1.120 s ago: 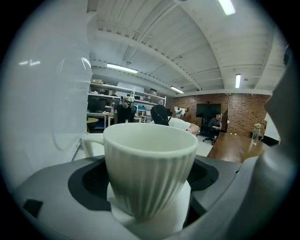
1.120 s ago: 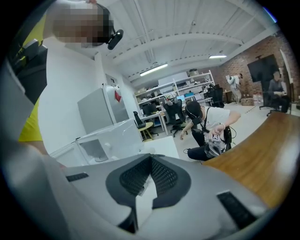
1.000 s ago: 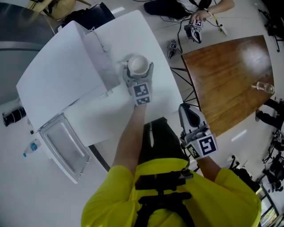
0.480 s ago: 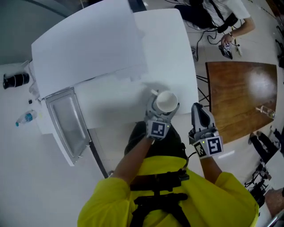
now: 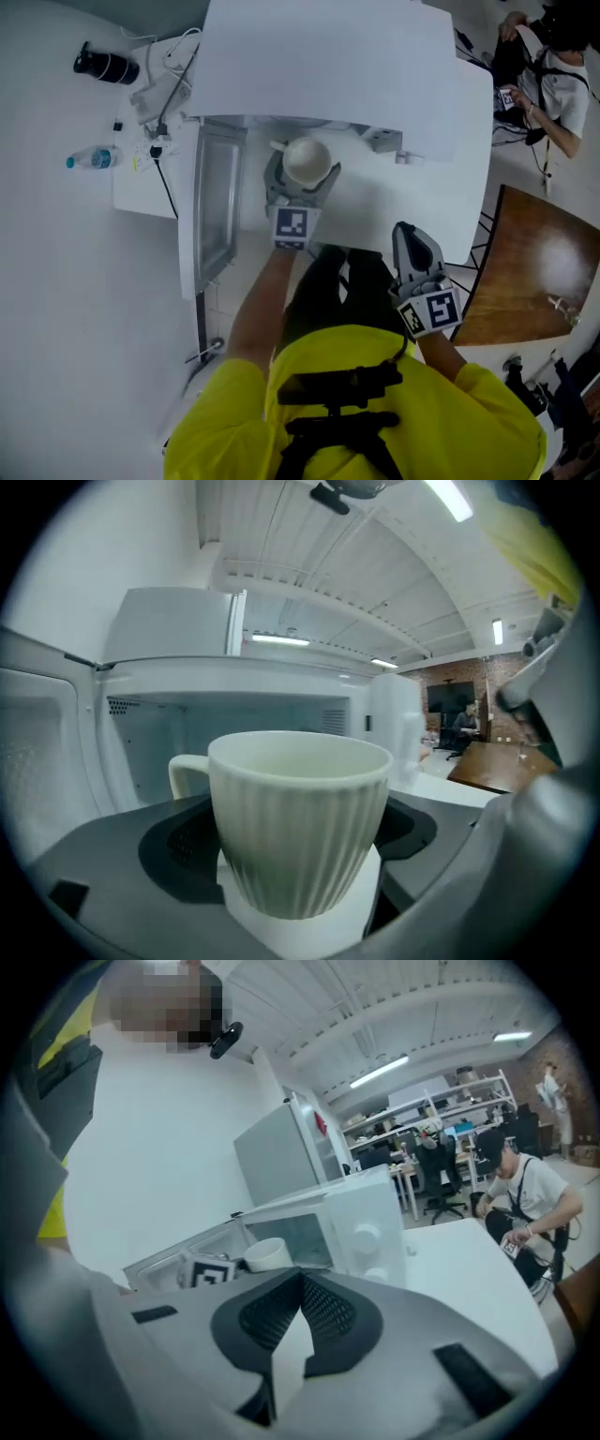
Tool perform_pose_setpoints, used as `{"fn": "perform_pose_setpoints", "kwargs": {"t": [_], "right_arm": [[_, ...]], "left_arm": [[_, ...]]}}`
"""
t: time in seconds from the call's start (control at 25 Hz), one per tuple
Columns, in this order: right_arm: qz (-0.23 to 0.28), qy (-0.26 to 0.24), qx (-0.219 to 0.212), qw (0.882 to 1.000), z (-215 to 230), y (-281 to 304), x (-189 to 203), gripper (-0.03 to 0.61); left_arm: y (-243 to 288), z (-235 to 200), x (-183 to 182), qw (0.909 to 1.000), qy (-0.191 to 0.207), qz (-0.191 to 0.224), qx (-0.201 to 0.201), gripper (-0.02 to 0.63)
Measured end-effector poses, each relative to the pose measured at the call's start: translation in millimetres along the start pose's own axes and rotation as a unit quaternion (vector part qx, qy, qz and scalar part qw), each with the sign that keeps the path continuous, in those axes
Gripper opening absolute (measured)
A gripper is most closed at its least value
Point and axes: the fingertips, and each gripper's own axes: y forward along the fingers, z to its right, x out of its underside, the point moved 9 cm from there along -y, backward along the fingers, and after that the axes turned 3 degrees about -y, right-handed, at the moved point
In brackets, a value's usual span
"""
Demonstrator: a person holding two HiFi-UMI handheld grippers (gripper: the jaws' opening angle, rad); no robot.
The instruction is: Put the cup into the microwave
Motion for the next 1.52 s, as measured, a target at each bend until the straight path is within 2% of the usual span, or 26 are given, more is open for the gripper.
{"fn": "perform_pose_setpoints", "kwargs": {"t": [0.12, 0.24, 0.44, 0.76, 0.88, 0.96, 1.16, 1.2, 1.28, 1.36, 1.4, 1.44, 1.52], "right_arm": [[-0.011, -0.003, -0.029, 1.0, -28, 14, -2, 0.005], [-0.028, -0.008, -0.036, 0.999, -40, 18, 1, 0.006], [-0.05, -0.005, -0.007, 0.999, -31, 15, 5, 0.005], [-0.044, -0.002, 0.028, 0.999, -13, 9, -8, 0.005], [-0.036, 0.0, 0.033, 0.999, -15, 9, -10, 0.006], [-0.034, -0.002, 0.036, 0.999, -16, 7, -13, 0.006], [-0.009, -0.016, 0.035, 0.999, -19, 9, -33, 0.005], [0.0, -0.021, 0.033, 0.999, -21, 9, -40, 0.005], [0.021, -0.034, 0.028, 0.999, -26, 6, -58, 0.005], [0.044, -0.048, 0.02, 0.998, -33, 0, -79, 0.005], [0.056, -0.055, 0.017, 0.997, -37, -4, -90, 0.005], [0.068, -0.061, 0.014, 0.996, -41, -9, -101, 0.005], [0.097, -0.07, 0.011, 0.993, -48, -19, -122, 0.005]], "left_arm": [[30, -46, -12, 0.9993, -0.002, 0.015, -0.035, 0.448], [58, -69, -18, 0.9982, -0.014, 0.027, -0.051, 0.448], [91, -72, -12, 0.9983, -0.022, 0.024, -0.047, 0.448], [109, -71, -11, 0.9977, -0.042, 0.026, -0.047, 0.448], [106, -73, -11, 0.9972, -0.036, 0.03, -0.058, 0.454], [95, -69, -10, 0.9966, -0.038, 0.027, -0.068, 0.482], [22, -44, 1, 0.9928, -0.089, -0.015, -0.079, 0.482], [0, -35, 0, 0.9919, -0.098, -0.022, -0.078, 0.453], [-49, -21, -13, 0.9899, -0.115, -0.029, -0.078, 0.311], [-97, -11, -37, 0.9894, -0.122, -0.025, -0.075, 0.115], [-119, -9, -52, 0.99, -0.119, -0.024, -0.072, 0.078], [-137, -8, -69, 0.9908, -0.115, -0.021, -0.069, 0.077], [-168, -10, -105, 0.991, -0.116, -0.006, -0.067, 0.0]]}}
